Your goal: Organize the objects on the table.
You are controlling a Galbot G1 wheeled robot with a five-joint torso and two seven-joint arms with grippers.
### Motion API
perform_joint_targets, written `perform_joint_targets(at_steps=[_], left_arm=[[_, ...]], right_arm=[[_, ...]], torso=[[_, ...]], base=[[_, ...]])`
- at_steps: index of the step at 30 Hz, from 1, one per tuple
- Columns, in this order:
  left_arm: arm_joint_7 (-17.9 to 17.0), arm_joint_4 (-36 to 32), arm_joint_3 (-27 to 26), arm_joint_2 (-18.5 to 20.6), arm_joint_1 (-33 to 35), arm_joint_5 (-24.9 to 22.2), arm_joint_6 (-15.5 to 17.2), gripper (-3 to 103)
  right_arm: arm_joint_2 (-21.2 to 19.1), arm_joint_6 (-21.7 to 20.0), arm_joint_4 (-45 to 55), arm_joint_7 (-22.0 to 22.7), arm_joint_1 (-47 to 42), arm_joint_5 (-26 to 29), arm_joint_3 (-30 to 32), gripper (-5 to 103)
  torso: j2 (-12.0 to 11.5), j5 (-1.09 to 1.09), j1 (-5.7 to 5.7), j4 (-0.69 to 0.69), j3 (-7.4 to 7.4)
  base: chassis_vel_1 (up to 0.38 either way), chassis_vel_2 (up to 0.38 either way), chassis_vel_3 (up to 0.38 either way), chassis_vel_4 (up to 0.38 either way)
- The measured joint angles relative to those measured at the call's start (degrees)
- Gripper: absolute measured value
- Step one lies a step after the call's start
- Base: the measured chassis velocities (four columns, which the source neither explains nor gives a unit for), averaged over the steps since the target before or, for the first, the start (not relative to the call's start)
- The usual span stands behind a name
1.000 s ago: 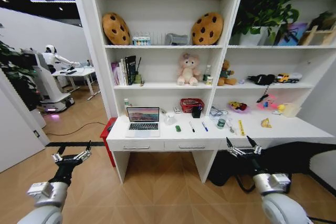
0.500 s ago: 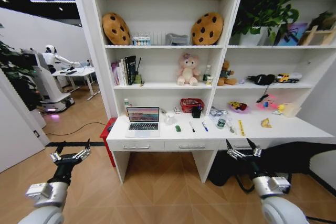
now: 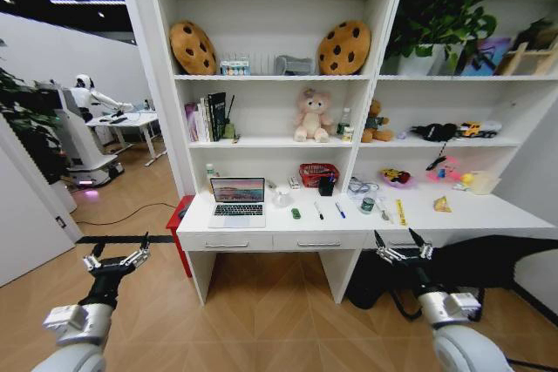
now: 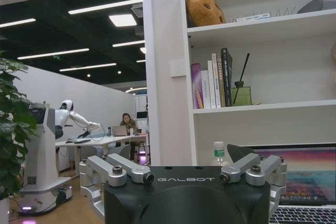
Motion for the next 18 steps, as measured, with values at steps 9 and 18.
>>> perform_joint_targets(at_steps=[9, 18], left_arm=[[0.03, -0.2, 0.38, -0.13, 0.0, 0.24, -0.15, 100], [0.23, -0.27, 0.51, -0.64, 0.31, 0.34, -0.37, 100]], right_arm=[[1.09, 0.68, -0.48, -0.06, -0.26, -0.42, -0.6, 100], [1.25, 0.69, -0.42, -0.05, -0.4, -0.5, -0.35, 100]], torso=[[0.01, 0.0, -0.01, -0.01, 0.0], [0.0, 0.0, 0.01, 0.0, 0.0]], base=[[-0.013, 0.008, 0.015, -0.006], [-0.165, 0.145, 0.156, -0.152]])
